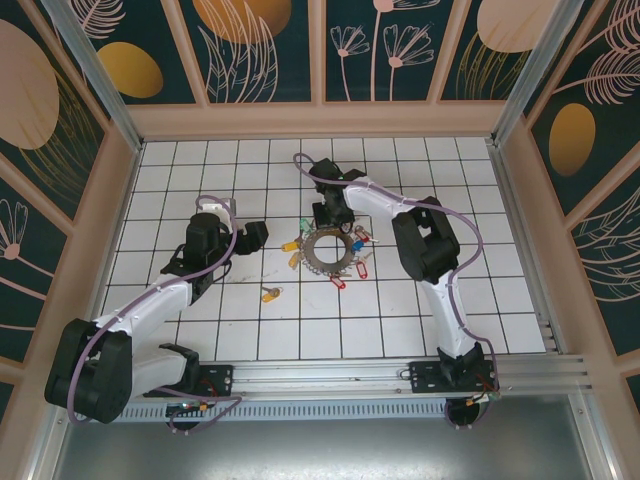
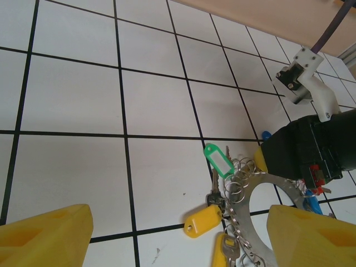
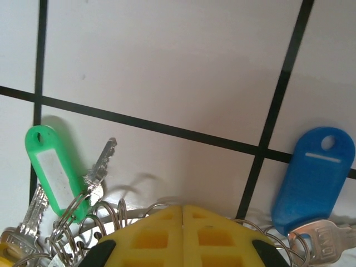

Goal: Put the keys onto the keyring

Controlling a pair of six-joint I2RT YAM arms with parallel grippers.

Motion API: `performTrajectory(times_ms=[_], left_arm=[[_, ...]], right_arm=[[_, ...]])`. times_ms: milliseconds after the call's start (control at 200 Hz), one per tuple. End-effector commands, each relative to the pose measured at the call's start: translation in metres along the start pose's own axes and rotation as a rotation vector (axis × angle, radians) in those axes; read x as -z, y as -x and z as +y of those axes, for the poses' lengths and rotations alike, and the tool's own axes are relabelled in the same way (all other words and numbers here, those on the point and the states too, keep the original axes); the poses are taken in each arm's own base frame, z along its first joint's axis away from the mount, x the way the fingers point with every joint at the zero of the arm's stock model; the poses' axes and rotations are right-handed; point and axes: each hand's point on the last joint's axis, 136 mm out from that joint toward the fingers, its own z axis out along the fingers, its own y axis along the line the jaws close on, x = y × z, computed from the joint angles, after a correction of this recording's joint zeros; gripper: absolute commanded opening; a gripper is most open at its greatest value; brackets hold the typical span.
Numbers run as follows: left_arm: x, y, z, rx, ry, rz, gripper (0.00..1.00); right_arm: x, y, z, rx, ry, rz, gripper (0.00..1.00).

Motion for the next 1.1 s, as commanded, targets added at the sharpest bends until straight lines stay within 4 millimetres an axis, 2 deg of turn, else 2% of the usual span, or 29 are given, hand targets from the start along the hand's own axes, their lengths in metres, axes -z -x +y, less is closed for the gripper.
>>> performTrajectory(times_ms=[0, 320, 591, 796, 896, 1001, 1096], left_arm=[[0.004, 0.007, -0.008, -0.021, -0.025, -0.014, 0.82], [0.013, 0.019, -0.024, -0.045, -0.106, -0.076, 0.84], [0.012, 0.016, -0.025, -0.011, -0.134, -0.093, 0.84], [0.015, 0.016, -0.042, -0.058, -0.246, -0.128, 0.85], [0.014, 0.018, -0.046, -0.092, -0.273, -0.152, 0.86], [0.009, 0.018, -0.042, -0.091, -0.258, -0.157, 0.85], [0.007, 0.016, -0.041, -0.072, -0.263, -0.153, 0.85]], right_arm=[[0.011, 0.013, 0.009, 0.067, 0.001, -0.057, 0.0], [0.05, 0.026, 0.029, 0.307, 0.059, -0.251, 0.0], [0.038, 0.017, 0.025, 0.408, 0.03, -0.262, 0.0], [0.054, 0.007, 0.024, 0.557, 0.041, -0.342, 0.0], [0.059, -0.006, 0.018, 0.649, 0.04, -0.348, 0.0], [0.053, -0.015, 0.01, 0.639, 0.061, -0.296, 0.0], [0.039, -0.027, 0.004, 0.601, 0.06, -0.201, 0.0]])
